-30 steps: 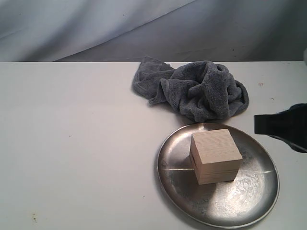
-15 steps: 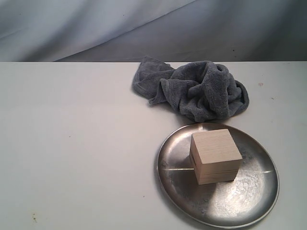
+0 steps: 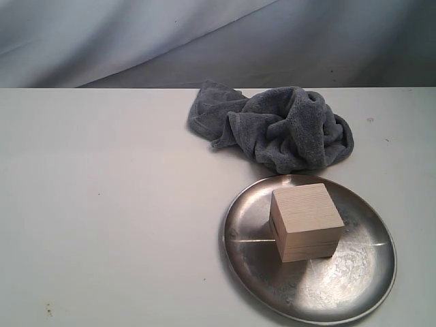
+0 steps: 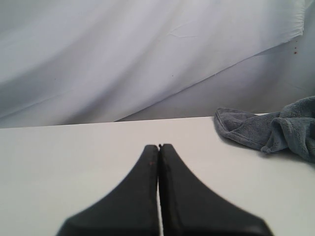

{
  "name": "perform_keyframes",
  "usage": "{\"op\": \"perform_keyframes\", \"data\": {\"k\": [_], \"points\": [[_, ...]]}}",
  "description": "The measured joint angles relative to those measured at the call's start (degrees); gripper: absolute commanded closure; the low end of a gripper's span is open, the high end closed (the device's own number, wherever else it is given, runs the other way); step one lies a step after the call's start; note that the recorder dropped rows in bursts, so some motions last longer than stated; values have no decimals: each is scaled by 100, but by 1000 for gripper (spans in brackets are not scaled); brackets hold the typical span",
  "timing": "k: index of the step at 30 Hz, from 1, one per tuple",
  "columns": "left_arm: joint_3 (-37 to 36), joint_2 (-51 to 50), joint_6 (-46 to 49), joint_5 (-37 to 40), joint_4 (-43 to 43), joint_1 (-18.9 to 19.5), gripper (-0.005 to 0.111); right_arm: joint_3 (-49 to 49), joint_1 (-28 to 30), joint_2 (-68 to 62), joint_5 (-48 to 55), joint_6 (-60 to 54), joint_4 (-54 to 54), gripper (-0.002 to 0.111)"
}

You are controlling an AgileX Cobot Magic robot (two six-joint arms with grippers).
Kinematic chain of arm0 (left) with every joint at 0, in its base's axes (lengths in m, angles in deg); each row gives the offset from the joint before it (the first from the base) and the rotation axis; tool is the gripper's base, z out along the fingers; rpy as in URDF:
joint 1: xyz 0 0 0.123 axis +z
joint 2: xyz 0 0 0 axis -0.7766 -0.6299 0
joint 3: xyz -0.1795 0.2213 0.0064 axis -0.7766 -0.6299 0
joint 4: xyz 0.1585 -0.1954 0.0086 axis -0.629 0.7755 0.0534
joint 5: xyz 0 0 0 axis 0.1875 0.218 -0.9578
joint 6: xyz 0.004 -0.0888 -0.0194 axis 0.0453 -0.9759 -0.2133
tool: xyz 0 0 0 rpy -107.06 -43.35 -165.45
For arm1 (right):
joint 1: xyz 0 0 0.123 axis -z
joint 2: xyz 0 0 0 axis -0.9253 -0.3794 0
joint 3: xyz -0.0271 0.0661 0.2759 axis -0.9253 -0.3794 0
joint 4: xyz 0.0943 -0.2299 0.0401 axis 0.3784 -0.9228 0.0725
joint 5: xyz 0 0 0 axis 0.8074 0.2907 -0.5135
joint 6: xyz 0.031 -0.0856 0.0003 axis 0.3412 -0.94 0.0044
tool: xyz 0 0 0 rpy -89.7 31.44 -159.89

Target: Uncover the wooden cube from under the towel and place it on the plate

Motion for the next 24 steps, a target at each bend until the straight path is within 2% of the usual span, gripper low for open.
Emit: {"op": "perform_keyframes", "data": {"k": [14,24], "points": [[0,0,0,0,0,0,107,-836,1294,1042,-1123,-606,751,108],[0,0,0,0,0,0,107,-1737,2093,1053,-2755,-2654,1680,108]]}}
